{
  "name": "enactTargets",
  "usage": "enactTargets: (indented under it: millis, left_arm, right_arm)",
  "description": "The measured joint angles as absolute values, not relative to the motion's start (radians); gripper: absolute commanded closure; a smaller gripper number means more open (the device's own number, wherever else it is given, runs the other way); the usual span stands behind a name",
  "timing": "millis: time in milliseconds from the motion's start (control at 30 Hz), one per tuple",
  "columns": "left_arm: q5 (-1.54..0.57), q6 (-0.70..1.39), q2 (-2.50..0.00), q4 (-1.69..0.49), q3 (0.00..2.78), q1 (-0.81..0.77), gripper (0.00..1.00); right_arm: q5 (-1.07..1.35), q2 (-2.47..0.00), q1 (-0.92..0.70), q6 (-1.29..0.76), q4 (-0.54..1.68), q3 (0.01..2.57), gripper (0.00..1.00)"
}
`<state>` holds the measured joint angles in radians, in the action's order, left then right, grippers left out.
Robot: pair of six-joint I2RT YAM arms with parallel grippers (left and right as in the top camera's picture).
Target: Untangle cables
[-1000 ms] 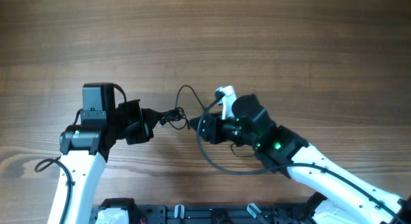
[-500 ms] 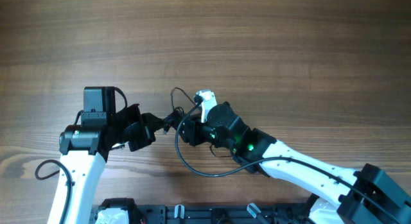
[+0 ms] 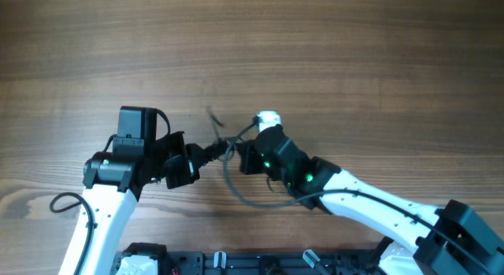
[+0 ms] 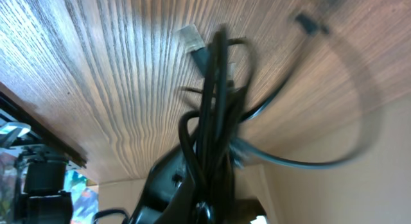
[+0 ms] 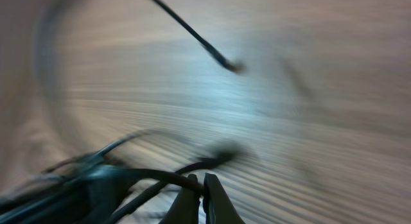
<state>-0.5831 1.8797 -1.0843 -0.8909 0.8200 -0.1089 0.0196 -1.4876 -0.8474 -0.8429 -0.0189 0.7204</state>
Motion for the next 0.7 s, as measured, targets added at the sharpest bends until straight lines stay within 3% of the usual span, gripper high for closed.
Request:
enactTargets:
  millis: [267,300,367,400,533,633,700]
  left_arm:
    - [-0.569,1.765,-1.084,-0.825,0.82,-0.062,0.96]
    - [-0.556,1.758,-1.084,-0.824,0.82,-0.062,0.96]
    - [-0.543,1.752,-1.084,-0.824,0.82,-0.062,0.96]
    - [-0.529,1.748,-1.084,-0.823,0.82,-0.062,0.96]
    - [-0.494,1.747,-1.084,-0.822,0.82,-0.051,0.96]
    - [-0.49,1.748,-1.084,-0.822,0.82,-0.051,0.96]
    - [-0.487,1.757,-1.084,-0.823,0.82,-0.051,0.96]
  right_arm:
    - [0.105,-1.446,-0.706,-0.736,0.227,0.724,0.96]
    - [0.108,-1.429,-0.698,-0.723,0.258,0.724,0.87]
    - [0.121,-1.391,-0.68,-0.683,0.289,0.724,0.46]
    - [0.137,-1.369,-0.667,-0.664,0.295,0.724,0.42]
    - [0.261,-1.304,-0.651,-0.597,0.257,0.722,0.43]
    - [0.39,-1.279,-0.652,-0.643,0.162,0.722,0.6]
    - [0.455,-1.279,-0.663,-0.699,0.101,0.722,0.63]
